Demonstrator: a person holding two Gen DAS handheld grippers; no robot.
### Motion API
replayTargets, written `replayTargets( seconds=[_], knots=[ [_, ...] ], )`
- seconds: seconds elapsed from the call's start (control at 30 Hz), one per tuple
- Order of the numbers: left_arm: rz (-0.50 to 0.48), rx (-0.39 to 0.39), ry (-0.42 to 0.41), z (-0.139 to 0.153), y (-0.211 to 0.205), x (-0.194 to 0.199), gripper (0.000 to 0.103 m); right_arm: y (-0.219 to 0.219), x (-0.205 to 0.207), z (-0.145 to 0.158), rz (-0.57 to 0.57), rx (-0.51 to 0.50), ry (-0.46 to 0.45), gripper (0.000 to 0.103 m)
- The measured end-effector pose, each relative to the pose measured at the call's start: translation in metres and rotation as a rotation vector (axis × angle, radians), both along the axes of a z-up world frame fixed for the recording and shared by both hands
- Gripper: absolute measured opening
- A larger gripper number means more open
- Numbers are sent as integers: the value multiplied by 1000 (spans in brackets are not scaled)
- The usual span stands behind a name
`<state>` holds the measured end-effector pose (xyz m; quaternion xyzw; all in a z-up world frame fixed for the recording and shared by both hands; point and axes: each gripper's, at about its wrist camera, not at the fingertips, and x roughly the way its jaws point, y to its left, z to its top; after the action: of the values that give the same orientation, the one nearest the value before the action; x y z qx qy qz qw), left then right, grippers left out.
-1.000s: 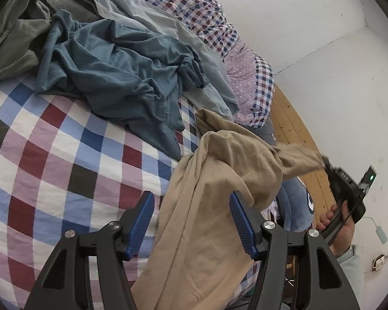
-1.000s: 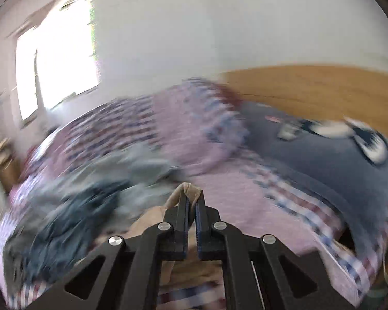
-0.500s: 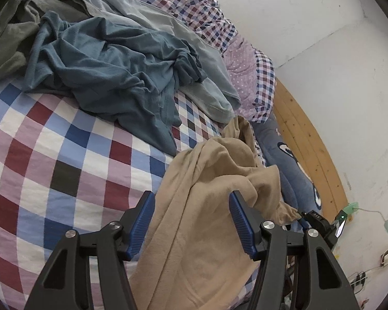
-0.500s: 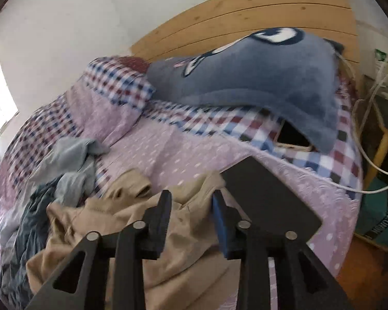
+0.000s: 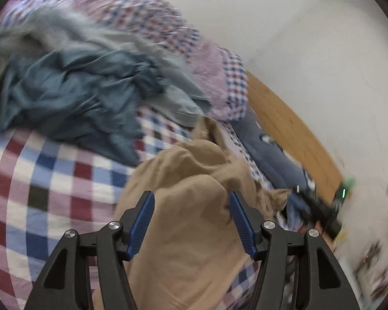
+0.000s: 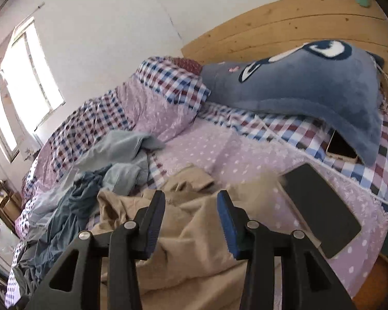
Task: Fold clothes
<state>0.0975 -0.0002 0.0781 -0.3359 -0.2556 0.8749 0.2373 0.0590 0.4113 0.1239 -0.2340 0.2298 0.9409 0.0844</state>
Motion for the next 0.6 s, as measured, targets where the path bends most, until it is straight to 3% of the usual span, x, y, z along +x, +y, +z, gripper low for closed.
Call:
replayTargets(
  seconds=[0.07,0.27,0.43,0.6],
  knots=[
    [-52,-43,27,10,20,3,73,13,2,2,-43,-22,23,46],
    [-254,-84,41,35,97,-7,74,70,9,-7,-161,-189,27,46],
    [-373,-104,-5,48,161,-47,74,102,16,-14,-207,-292,34,46],
    [-453,-216,-96,40,222,-90,74,122,19,-20,-233,-371,42,46]
  ],
)
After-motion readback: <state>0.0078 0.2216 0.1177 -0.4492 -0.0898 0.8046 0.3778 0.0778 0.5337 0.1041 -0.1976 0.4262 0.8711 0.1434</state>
